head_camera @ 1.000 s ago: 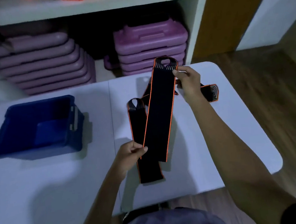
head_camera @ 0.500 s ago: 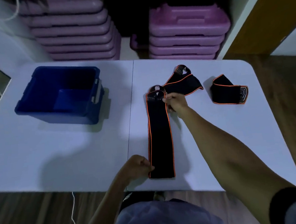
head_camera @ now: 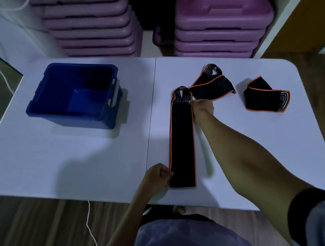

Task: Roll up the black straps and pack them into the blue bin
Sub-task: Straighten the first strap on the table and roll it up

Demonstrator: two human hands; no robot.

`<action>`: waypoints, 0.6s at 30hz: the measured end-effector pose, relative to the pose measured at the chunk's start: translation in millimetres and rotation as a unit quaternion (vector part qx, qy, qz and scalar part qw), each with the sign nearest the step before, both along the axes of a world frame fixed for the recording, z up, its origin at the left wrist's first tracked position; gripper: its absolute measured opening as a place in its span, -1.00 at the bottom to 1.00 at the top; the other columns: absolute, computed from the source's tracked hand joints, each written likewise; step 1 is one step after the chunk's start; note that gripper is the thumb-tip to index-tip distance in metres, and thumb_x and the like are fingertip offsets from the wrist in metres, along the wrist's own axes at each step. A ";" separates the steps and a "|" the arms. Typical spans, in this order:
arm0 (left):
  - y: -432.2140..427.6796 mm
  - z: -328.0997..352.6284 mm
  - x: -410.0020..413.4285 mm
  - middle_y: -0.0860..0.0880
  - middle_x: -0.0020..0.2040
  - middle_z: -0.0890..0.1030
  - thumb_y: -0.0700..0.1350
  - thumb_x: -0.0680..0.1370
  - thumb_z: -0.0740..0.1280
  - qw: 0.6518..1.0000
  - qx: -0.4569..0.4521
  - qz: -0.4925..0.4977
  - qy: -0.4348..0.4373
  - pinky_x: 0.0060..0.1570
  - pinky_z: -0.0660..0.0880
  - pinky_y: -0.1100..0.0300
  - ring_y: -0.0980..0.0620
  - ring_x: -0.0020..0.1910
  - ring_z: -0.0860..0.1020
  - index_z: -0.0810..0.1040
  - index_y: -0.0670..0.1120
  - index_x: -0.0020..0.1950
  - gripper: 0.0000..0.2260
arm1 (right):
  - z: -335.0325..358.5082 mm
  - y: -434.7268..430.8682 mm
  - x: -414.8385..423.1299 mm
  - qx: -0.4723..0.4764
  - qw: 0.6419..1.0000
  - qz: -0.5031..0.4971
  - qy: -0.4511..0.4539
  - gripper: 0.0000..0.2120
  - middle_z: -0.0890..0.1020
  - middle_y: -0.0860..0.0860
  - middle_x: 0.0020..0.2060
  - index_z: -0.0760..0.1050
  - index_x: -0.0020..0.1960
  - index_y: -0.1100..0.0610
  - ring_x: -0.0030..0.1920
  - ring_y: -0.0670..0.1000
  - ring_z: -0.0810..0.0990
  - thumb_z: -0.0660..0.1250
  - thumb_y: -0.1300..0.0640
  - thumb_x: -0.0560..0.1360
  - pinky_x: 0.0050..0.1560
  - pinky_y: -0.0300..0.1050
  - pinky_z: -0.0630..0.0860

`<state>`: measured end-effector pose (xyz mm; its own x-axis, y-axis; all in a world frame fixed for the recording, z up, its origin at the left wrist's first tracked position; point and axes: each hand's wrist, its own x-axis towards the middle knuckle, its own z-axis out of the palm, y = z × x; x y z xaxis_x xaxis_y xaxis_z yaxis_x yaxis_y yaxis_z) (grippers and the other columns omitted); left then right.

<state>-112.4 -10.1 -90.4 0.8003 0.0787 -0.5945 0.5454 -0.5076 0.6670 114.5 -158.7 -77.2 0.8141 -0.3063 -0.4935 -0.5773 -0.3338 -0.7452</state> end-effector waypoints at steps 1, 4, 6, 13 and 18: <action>-0.6 -0.3 -0.9 0.06 -0.37 0.53 -0.13 0.50 0.34 1.000 0.001 0.009 -0.004 -0.37 0.39 0.29 0.16 -0.41 0.47 0.54 -0.11 -0.14 -0.93 | 0.9 0.7 -0.3 -0.007 1.000 0.004 -0.001 -0.85 0.58 0.00 -0.24 0.61 -0.13 0.07 -0.21 0.06 0.58 0.37 0.00 0.47 -0.14 -0.14 0.46; -3.0 0.3 -3.9 0.08 -0.36 0.55 -0.13 0.51 0.28 0.999 0.009 0.034 -0.015 -0.41 0.39 0.31 0.16 -0.40 0.49 0.55 -0.05 -0.14 -0.93 | -2.6 1.2 -2.9 -0.012 0.999 0.042 -0.021 -0.73 0.56 0.01 -0.29 0.49 -0.24 0.03 -0.27 0.05 0.52 0.33 -0.17 0.43 -0.25 -0.14 0.37; -6.1 0.8 -4.8 0.07 -0.32 0.58 -0.12 0.50 0.26 0.997 0.008 0.075 -0.020 -0.33 0.45 0.25 0.12 -0.35 0.53 0.55 -0.01 -0.14 -0.92 | -13.1 -3.0 -6.0 0.010 0.998 0.046 -0.028 -0.68 0.49 0.01 -0.28 0.38 -0.28 0.01 -0.27 0.02 0.45 0.29 -0.24 0.38 -0.20 -0.13 0.36; -14.8 0.9 23.2 0.02 -0.16 0.55 -0.12 0.55 0.16 0.991 0.041 0.075 -0.099 -0.24 0.39 0.23 0.13 -0.25 0.49 0.53 -0.11 0.05 -0.81 | -13.5 -24.2 -123.4 0.063 0.996 0.052 -0.039 -0.74 0.45 0.02 -0.43 0.40 -0.40 0.07 -0.36 0.04 0.40 0.19 0.07 0.45 -0.29 -0.05 0.35; -20.0 -9.3 46.8 -0.18 -0.23 0.57 -0.22 0.43 0.11 0.987 -0.009 0.011 -0.160 -0.40 0.37 0.19 0.03 -0.41 0.44 0.54 -0.06 0.10 -0.67 | -7.8 -24.3 -149.5 0.084 0.972 0.208 -0.069 -0.72 0.61 -0.07 -0.08 0.56 0.17 0.11 -0.06 -0.12 0.57 0.12 0.22 0.60 0.02 -0.24 0.47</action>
<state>-65.6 -30.0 -99.6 0.9455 0.0904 -0.3127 0.3161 -0.4836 0.8162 -35.0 -183.0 -85.0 0.9121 0.1395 -0.3854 -0.3092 -0.3831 -0.8704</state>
